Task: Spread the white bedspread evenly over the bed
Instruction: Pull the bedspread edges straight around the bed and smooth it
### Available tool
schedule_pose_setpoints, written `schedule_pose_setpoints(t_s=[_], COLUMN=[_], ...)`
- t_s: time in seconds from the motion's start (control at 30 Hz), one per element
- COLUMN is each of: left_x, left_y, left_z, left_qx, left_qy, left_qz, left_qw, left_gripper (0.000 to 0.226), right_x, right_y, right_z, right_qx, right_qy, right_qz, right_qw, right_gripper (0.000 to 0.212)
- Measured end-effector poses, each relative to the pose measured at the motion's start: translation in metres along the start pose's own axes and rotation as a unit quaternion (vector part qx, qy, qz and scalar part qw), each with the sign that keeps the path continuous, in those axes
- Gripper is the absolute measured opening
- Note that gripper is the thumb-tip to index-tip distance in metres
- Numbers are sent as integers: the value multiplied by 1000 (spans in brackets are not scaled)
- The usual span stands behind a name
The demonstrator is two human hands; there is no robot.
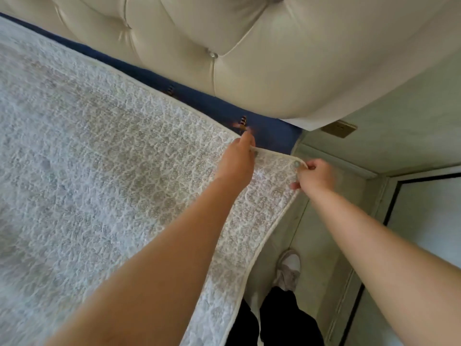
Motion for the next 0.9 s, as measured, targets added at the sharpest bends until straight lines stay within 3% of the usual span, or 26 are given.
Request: schedule_pose_setpoints(t_s=[0.17,0.33,0.5,0.6,0.67,0.83,0.9], left_x=[-32,-53,-42,-31,-31,-39,-39], left_y=[30,40,40,33,28,22,20], left_z=[-15,-22,-27,-37,-43,-43,-36], left_qx=[63,45,129,9,-70,-70,-21], left_qy=[44,44,86,81,10,-88,-95], left_qz=[52,95,71,45,50,24,5], left_qw=[996,993,985,996,996,993,995], left_gripper=[16,32,32,48,61,67,63], right_x=[-31,-46,-59,-65,-65,-33,-16], right_y=[-17,-36,-33,-26,-26,-37,-38], right_z=[29,42,40,38,36,27,17], right_qx=[-26,-85,-115,-103,-71,77,120], right_qy=[-33,-37,-27,-22,-21,89,60], right_qz=[-9,-9,-30,-57,-56,145,221], right_qw=[999,996,993,993,996,982,966], right_gripper=[12,9,13,18,18,19,15])
Point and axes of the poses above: each hand's wrist, its own x-axis away from the middle knuckle, its own z-axis out of the back of the hand, y = z × x, the point moved 3 cm from there along -x, towards the middle knuckle, and after that the axes turned 10 degrees about -z, right-handed, at the moved point
